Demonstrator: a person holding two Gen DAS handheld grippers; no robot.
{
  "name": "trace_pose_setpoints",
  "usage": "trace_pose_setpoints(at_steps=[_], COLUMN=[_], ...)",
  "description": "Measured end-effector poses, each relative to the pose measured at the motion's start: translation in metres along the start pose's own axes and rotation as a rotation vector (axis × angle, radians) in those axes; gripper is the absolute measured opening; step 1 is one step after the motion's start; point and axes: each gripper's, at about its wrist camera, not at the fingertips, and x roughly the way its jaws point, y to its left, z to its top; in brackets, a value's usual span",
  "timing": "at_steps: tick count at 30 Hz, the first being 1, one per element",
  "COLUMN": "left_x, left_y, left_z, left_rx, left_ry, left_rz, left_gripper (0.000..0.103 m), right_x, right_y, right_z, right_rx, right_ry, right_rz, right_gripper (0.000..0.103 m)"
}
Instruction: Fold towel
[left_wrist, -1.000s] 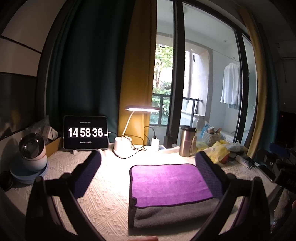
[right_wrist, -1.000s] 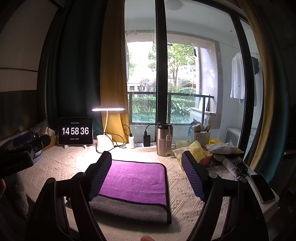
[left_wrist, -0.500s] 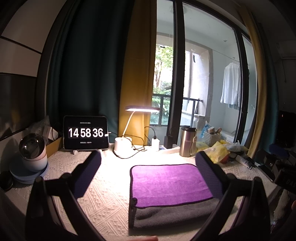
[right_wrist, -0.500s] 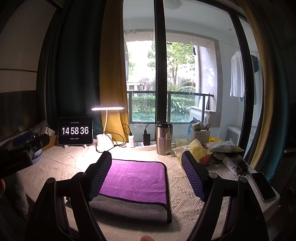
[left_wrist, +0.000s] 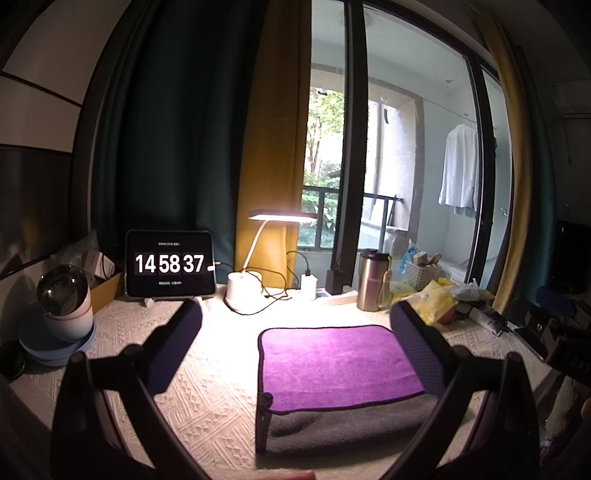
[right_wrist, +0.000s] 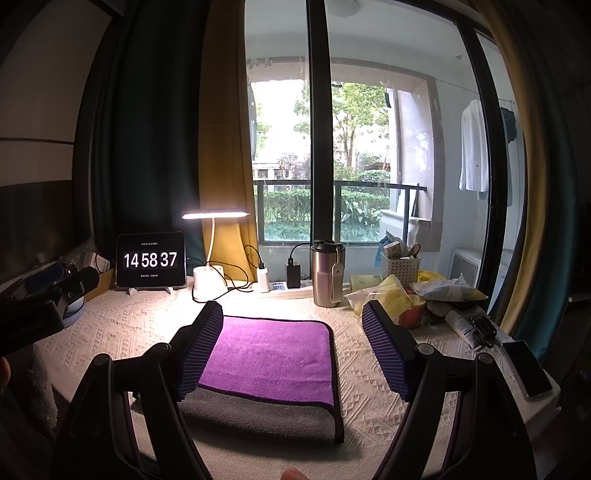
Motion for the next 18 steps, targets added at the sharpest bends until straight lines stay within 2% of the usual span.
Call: trace_pose_setpoints(at_steps=[18], left_x=[-0.0006], left_y=[0.001], left_z=[0.0012], left_rx=[-0.002], left_ry=[0.0], left_rz=[0.001], left_gripper=[0.102], right_x=[-0.0006], right_y=[-0.0012], right_z=[-0.0007], right_rx=[0.003], right_ry=[0.003], right_rz=[-0.002], right_gripper=[0.081])
